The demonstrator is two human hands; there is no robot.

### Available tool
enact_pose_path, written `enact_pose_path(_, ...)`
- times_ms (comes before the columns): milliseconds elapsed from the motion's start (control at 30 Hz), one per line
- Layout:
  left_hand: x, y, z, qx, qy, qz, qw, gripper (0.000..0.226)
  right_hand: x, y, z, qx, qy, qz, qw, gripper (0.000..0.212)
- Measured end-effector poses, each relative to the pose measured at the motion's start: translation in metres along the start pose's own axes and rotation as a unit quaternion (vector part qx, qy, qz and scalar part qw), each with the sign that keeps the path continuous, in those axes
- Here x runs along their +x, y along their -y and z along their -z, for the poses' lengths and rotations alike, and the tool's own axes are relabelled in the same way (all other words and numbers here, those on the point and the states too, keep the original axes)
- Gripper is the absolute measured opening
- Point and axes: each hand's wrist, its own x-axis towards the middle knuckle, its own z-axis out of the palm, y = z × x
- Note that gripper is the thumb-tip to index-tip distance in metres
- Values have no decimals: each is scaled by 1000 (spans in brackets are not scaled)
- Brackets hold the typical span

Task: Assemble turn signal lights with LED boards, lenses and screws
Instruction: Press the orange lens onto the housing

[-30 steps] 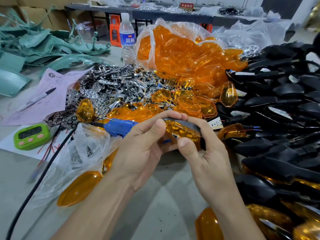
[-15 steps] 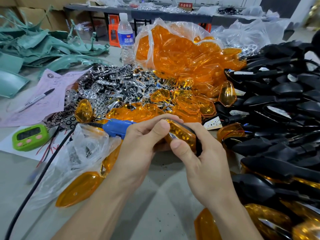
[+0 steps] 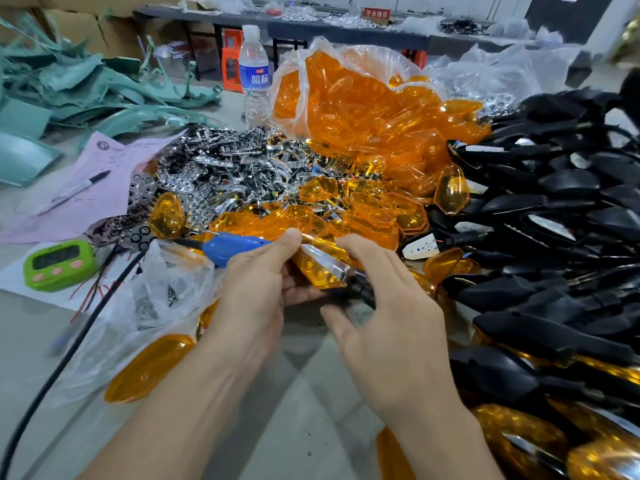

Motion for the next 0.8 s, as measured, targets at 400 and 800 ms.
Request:
enact_pose_path(400,4,-4,7,70,-30,-4,997,17,1,-9,0,124,7,-62,990,42)
enact_pose_path(800,13,-2,7,49,-95,49,993,18,0,-6,13,44,-7,-60,997,78)
